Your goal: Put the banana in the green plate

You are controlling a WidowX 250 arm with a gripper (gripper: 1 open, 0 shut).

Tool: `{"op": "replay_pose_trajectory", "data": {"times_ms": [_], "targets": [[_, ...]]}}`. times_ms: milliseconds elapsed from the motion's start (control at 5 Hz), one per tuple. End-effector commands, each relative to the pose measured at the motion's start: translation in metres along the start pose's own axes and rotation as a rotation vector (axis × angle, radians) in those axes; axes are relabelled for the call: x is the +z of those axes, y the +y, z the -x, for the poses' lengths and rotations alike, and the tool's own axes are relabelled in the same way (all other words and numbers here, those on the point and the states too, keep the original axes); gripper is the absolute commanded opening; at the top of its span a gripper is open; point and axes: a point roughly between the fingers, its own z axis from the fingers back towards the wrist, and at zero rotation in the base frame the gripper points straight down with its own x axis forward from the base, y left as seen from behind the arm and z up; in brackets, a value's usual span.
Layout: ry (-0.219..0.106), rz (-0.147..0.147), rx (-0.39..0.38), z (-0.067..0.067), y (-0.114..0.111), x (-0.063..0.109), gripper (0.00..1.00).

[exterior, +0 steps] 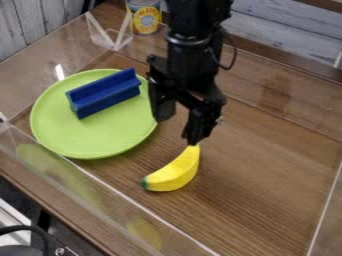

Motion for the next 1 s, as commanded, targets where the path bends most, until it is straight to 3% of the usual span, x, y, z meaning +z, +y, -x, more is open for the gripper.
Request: {"op": "replay_pose_trajectory", "data": {"times_ms": [0,800], "targets": [[-0.044,-0.012,-0.039,0.006,-0.003,0.000,1.00],[-0.081,0.003,-0.051,0.013,-0.007,-0.034,1.00]]}}
